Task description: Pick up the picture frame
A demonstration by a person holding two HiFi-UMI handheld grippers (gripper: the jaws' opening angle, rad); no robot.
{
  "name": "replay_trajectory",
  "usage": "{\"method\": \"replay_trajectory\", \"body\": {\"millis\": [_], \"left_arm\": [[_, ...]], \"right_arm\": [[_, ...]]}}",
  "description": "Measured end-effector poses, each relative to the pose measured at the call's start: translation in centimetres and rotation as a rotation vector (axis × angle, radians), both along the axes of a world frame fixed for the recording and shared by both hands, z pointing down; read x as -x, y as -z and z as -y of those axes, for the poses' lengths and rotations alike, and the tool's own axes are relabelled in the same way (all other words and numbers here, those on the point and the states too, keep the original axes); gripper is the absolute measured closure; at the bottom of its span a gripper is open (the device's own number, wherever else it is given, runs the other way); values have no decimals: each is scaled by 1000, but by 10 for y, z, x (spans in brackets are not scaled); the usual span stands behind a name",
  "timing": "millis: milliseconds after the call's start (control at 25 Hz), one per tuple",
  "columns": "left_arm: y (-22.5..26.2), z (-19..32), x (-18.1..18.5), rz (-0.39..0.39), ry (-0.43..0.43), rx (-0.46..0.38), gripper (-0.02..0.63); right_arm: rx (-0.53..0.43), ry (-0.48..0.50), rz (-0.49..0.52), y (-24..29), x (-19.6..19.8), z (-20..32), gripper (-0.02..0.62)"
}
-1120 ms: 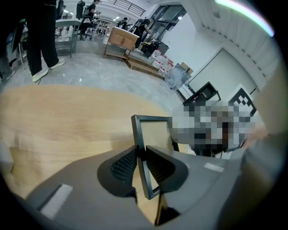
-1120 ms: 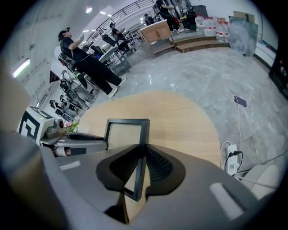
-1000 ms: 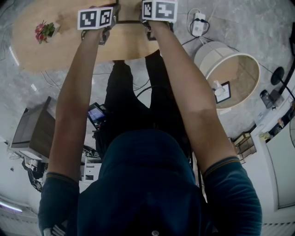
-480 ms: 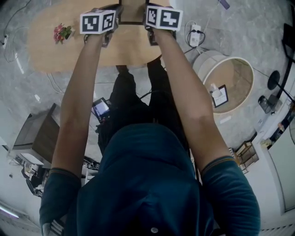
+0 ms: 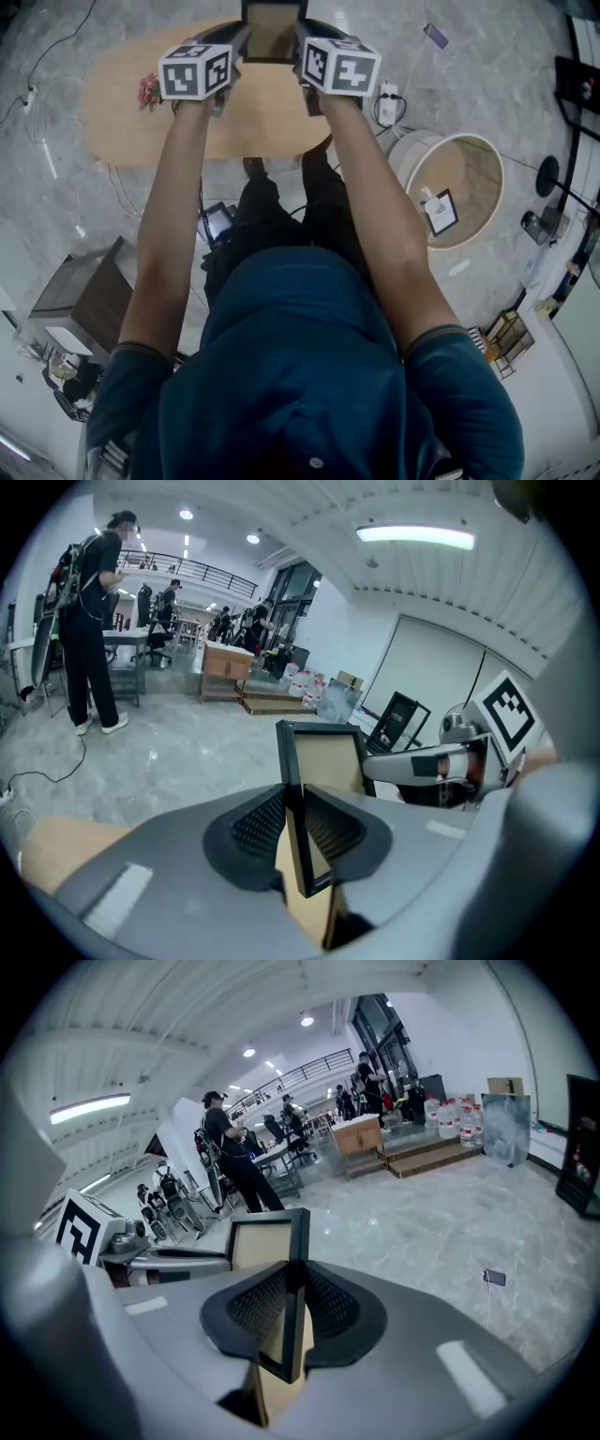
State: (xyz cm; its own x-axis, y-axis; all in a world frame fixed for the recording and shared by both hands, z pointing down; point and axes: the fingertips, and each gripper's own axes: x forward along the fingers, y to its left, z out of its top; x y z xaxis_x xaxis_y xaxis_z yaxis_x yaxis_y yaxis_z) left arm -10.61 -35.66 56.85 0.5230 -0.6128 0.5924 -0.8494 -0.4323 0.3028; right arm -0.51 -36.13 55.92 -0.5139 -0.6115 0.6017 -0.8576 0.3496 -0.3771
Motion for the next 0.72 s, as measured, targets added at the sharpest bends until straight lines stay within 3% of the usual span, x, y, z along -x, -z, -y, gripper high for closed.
{"method": "replay_trajectory", "body": {"millis": [720], "left_arm": [[258, -31, 18, -41, -31, -492, 551]], "right_arm": [[-496, 53, 31, 261, 20, -42, 529]]}}
